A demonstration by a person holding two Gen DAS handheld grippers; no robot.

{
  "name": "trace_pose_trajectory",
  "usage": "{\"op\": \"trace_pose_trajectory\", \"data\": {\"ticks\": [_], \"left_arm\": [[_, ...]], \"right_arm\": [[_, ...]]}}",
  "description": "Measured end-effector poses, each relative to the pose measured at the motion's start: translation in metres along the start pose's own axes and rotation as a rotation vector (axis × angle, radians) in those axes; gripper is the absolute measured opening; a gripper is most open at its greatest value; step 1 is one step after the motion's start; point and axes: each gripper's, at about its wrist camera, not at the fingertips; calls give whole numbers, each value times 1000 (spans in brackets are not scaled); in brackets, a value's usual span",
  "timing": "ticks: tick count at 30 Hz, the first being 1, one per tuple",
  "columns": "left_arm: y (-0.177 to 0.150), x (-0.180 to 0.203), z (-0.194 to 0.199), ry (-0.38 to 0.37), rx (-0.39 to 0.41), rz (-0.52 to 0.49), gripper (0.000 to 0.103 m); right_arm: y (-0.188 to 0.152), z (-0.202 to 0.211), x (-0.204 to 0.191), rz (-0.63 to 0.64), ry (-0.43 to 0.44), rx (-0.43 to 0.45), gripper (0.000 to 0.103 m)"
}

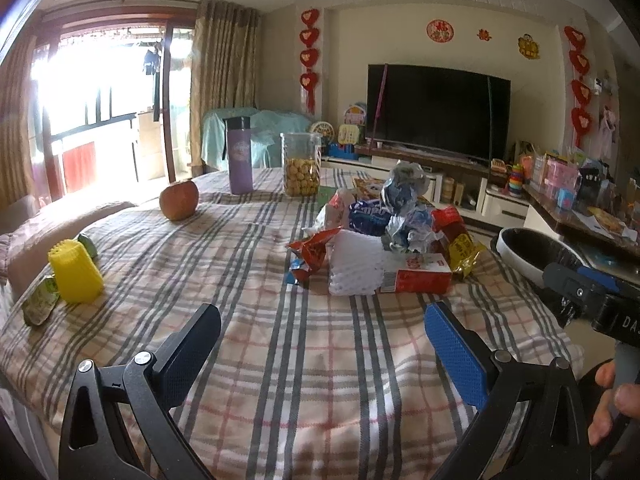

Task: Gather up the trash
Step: 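Grasp the white foam net with the left tool while the right tool grasps the yellow bag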

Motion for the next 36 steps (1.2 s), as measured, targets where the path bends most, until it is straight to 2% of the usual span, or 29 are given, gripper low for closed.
{"op": "trace_pose_trajectory", "data": {"ticks": [3,12,23,27,29,32,34,35,36], "left_arm": [[4,0,-14,-13,-19,-7,101],[17,-2,-71,-61,-106,-11,89],[40,-3,-137,-83,-189,-3,84],[45,-5,-159,-101,-223,8,78],[48,-5,-168,-117,-239,15,76],[49,-4,-179,-151,-256,14,60],[49,-1,-183,-174,-268,4,37],[48,1,-184,-175,-271,-4,34],[47,2,-183,-176,-264,-13,26]], "right_arm": [[2,-14,6,-19,3,-40,103],[15,-58,25,-60,-16,-126,102],[32,-109,40,-115,0,-237,87],[33,-129,41,-127,10,-285,81],[34,-136,41,-130,14,-302,74],[35,-141,41,-136,33,-315,61],[35,-142,41,-137,38,-323,30],[35,-142,42,-143,52,-329,17],[34,-141,41,-146,55,-331,11]]}}
Point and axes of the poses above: each gripper's, at about its wrist camera, not at the fingertips, and z roughly against the way its jaws point, x to its right, y to its top, and after that the axes turned 9 degrees about -z, right-handed
